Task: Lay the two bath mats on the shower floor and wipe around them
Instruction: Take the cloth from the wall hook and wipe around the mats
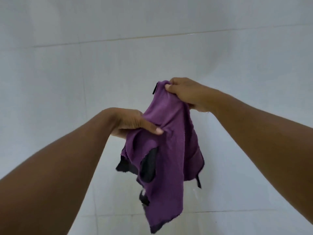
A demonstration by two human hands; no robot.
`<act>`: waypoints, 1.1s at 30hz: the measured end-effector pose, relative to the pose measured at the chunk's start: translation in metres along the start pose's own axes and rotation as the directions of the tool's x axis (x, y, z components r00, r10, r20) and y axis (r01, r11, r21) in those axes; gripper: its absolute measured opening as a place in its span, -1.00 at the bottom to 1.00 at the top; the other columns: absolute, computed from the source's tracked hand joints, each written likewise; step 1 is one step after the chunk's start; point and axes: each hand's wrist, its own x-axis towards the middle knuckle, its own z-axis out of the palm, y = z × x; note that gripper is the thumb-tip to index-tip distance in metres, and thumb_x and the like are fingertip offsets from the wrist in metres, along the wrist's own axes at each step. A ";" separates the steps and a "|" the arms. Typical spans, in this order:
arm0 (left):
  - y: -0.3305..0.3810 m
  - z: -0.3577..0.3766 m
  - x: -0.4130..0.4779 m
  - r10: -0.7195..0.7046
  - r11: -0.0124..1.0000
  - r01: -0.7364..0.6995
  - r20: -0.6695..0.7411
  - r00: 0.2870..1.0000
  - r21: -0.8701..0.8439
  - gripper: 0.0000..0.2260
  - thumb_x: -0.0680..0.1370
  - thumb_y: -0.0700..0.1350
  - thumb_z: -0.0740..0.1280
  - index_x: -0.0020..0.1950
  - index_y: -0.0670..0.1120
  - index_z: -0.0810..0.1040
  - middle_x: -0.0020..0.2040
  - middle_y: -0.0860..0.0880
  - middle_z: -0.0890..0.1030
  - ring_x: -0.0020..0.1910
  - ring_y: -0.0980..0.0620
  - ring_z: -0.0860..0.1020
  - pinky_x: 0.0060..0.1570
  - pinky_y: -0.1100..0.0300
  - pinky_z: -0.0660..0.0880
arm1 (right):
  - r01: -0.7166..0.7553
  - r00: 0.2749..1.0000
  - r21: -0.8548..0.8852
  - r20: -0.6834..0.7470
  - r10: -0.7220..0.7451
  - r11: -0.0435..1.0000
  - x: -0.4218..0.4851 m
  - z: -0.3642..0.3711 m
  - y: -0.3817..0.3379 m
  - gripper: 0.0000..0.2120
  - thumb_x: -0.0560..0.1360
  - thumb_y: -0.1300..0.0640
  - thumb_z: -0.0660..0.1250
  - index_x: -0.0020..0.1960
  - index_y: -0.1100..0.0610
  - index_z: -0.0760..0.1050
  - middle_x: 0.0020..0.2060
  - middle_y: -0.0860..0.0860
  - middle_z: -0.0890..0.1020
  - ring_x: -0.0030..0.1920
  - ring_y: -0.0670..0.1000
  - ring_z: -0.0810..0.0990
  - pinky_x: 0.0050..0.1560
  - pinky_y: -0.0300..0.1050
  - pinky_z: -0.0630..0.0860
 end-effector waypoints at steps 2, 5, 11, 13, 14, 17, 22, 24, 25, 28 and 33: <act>-0.022 -0.010 -0.009 -0.062 0.994 0.070 -0.090 0.994 0.087 -0.62 0.43 -0.08 0.59 0.20 -0.12 0.65 0.12 -0.09 0.73 0.11 -0.08 0.67 0.17 -0.04 0.59 | 0.003 1.000 -0.024 0.031 -0.002 1.000 0.007 0.029 0.001 -0.78 0.67 -0.03 0.19 0.04 0.08 0.52 -0.08 0.02 0.55 -0.13 -0.01 0.49 -0.18 -0.14 0.42; -0.062 -0.025 -0.034 -0.122 0.986 0.147 -0.254 0.960 0.081 -0.72 0.50 -0.03 0.52 0.17 -0.10 0.66 0.08 -0.05 0.73 0.09 -0.06 0.66 0.19 0.00 0.54 | -0.036 0.991 -0.021 0.130 0.038 0.999 0.015 0.077 0.001 -0.64 0.63 -0.10 0.24 0.08 0.19 0.60 -0.02 0.08 0.66 -0.07 0.05 0.61 -0.03 -0.09 0.53; -0.158 -0.056 -0.131 -0.306 0.952 0.274 -0.409 0.860 -0.136 -0.75 0.61 -0.09 0.40 0.25 -0.15 0.62 0.10 -0.14 0.73 0.11 -0.16 0.70 0.25 -0.14 0.58 | -0.202 0.755 0.033 0.642 0.134 0.979 0.014 0.187 -0.025 -0.72 0.51 0.04 0.46 0.16 0.17 0.65 0.11 0.10 0.71 0.08 0.12 0.70 0.07 0.03 0.66; -0.191 -0.067 -0.179 -0.387 0.922 0.337 -0.463 0.797 -0.191 -0.74 0.60 -0.07 0.42 0.24 -0.14 0.62 0.09 -0.12 0.74 0.11 -0.15 0.70 0.23 -0.13 0.59 | -0.193 0.671 0.052 0.735 0.093 0.980 0.009 0.234 -0.043 -0.84 0.53 0.21 0.39 0.11 0.18 0.60 0.14 0.13 0.65 0.03 0.13 0.66 -0.05 0.03 0.67; -0.206 -0.072 -0.205 -0.431 0.902 0.368 -0.491 0.757 -0.224 -0.73 0.58 -0.05 0.45 0.22 -0.15 0.62 0.08 -0.12 0.74 0.10 -0.14 0.70 0.23 -0.12 0.59 | -0.183 0.643 0.070 0.763 0.065 0.981 0.006 0.257 -0.054 -0.86 0.54 0.26 0.36 0.10 0.20 0.57 0.14 0.15 0.62 0.02 0.14 0.65 -0.04 0.05 0.67; -0.247 -0.084 -0.290 -0.552 0.833 0.437 -0.571 0.608 -0.340 -0.55 0.43 0.07 0.58 0.19 -0.18 0.64 0.06 -0.15 0.74 0.10 -0.16 0.70 0.17 -0.10 0.62 | -0.152 0.580 0.137 0.814 -0.023 0.979 -0.005 0.330 -0.095 -0.77 0.61 0.24 0.32 0.25 0.22 0.53 0.21 0.17 0.59 0.05 0.16 0.66 -0.03 0.07 0.68; -0.286 -0.078 -0.439 -0.724 0.677 0.542 -0.581 0.371 -0.498 -0.39 0.25 0.18 0.66 0.13 -0.18 0.70 0.02 -0.15 0.75 0.01 -0.12 0.68 -0.15 0.06 0.61 | -0.082 0.435 0.255 0.879 -0.195 0.964 -0.049 0.443 -0.184 -0.74 0.66 0.14 0.26 0.34 0.10 0.50 0.24 0.13 0.56 0.14 0.16 0.63 0.16 0.19 0.62; -0.291 -0.071 -0.498 -0.794 0.587 0.608 -0.528 0.302 -0.535 -0.36 0.21 0.15 0.69 0.14 -0.21 0.69 -0.01 -0.15 0.75 -0.06 -0.11 0.66 -0.11 0.08 0.59 | -0.012 0.399 0.315 0.872 -0.284 0.949 -0.077 0.479 -0.225 -0.78 0.67 0.12 0.25 0.30 0.10 0.49 0.20 0.11 0.57 0.11 0.15 0.62 0.13 0.21 0.63; -0.293 -0.066 -0.526 -0.825 0.534 0.644 -0.503 0.257 -0.548 -0.37 0.22 0.10 0.70 0.14 -0.23 0.68 -0.05 -0.14 0.74 -0.15 -0.09 0.64 -0.15 0.12 0.58 | 0.018 0.382 0.345 0.865 -0.325 0.939 -0.093 0.495 -0.245 -0.79 0.67 0.10 0.25 0.27 0.11 0.49 0.17 0.11 0.57 0.10 0.15 0.62 0.11 0.21 0.63; -0.295 -0.046 -0.605 -0.867 0.392 0.705 -0.493 0.070 -0.590 -0.51 0.32 -0.03 0.67 0.15 -0.23 0.68 -0.19 -0.10 0.70 -0.35 0.00 0.57 -0.29 0.21 0.47 | 0.049 0.320 0.432 0.847 -0.423 0.901 -0.135 0.537 -0.298 -0.85 0.67 0.08 0.25 0.20 0.09 0.50 0.13 0.12 0.60 0.05 0.18 0.64 0.01 0.18 0.65; -0.281 0.009 -0.712 -0.747 0.399 0.557 -0.610 -0.263 -0.729 -0.64 0.38 0.05 0.61 0.08 -0.08 0.69 0.00 -0.06 0.74 0.05 -0.05 0.64 0.25 -0.07 0.45 | 0.017 0.096 0.530 0.843 -0.529 0.848 -0.205 0.593 -0.374 -0.83 0.64 0.07 0.31 0.14 0.11 0.61 0.10 0.11 0.64 0.02 0.14 0.66 -0.02 0.09 0.66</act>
